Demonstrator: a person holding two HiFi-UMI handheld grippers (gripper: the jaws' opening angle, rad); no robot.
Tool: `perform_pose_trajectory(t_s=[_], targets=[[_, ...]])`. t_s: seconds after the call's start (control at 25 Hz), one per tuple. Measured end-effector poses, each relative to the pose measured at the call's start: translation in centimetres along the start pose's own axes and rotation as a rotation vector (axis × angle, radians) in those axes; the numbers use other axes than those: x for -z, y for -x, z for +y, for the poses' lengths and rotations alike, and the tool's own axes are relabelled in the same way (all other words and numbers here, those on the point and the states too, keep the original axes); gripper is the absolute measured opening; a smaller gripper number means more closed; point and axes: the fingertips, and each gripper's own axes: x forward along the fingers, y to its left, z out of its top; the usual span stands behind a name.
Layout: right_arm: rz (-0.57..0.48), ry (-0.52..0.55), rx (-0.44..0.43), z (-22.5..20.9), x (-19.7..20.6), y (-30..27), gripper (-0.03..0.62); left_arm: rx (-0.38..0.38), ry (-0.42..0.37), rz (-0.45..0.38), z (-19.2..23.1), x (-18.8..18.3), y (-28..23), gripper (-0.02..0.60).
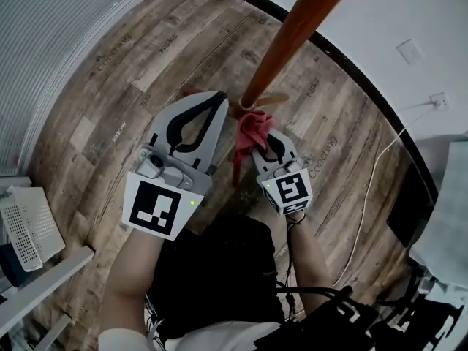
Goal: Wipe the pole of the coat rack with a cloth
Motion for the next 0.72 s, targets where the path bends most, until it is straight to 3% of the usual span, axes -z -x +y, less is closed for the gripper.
perform_pose_trajectory(t_s=[0.72], targets=[[0.084,-0.033,-0.011,-0.8,4.4,-3.1,0.094,0.005,-0.001,0.038,0.0,1.3,-0.5,0.014]])
